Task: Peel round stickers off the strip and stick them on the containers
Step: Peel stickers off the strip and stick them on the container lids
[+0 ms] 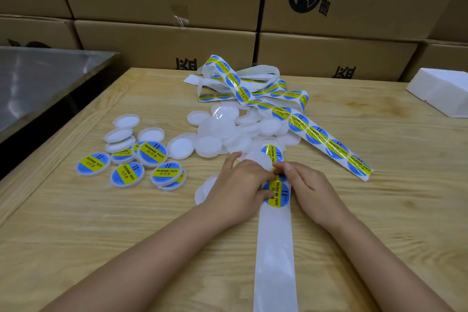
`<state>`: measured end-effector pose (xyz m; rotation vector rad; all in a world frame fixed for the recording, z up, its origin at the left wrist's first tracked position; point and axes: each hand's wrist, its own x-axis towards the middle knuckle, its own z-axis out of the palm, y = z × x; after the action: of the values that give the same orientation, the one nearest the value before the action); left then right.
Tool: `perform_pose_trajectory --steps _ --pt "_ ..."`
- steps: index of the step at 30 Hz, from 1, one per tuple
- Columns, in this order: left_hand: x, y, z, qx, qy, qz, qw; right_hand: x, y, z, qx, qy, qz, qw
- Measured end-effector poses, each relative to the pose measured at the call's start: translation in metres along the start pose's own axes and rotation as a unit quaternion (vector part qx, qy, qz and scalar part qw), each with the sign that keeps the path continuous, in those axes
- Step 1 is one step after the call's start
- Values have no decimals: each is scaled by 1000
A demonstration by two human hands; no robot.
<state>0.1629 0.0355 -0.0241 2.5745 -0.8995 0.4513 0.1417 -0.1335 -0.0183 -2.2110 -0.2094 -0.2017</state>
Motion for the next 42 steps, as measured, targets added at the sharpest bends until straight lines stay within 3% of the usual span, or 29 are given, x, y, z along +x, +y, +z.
perform_pose_trajectory --steps 7,11,18,22,26,30,33,36,39,42 --pt "-2 0 -7 -28 15 16 999 1 -8 1 27 35 22 999" --pt "-3 2 -8 -20 -18 17 999 8 -13 -3 -21 32 34 999" --pt "-4 1 -12 -103 -57 46 992 37 -33 4 -39 29 146 988" --pt "-6 0 -14 -132 -50 57 988 39 -28 12 22 99 182 978" --pt "-4 0 -13 -202 -24 30 979 28 -20 27 22 213 128 968" --pt "-3 -4 -17 -219 51 -26 974 24 -16 33 17 216 90 972" --pt "-3 -8 -22 -254 116 -72 958 27 -14 36 -126 200 81 968" --pt "-1 -14 -23 -349 149 -157 912 26 -13 40 -241 167 49 955" --pt "0 -17 -23 -389 167 -198 884 24 -17 40 -213 162 15 963" --pt "1 -18 -23 -407 177 -198 874 20 -21 41 -114 151 12 982"
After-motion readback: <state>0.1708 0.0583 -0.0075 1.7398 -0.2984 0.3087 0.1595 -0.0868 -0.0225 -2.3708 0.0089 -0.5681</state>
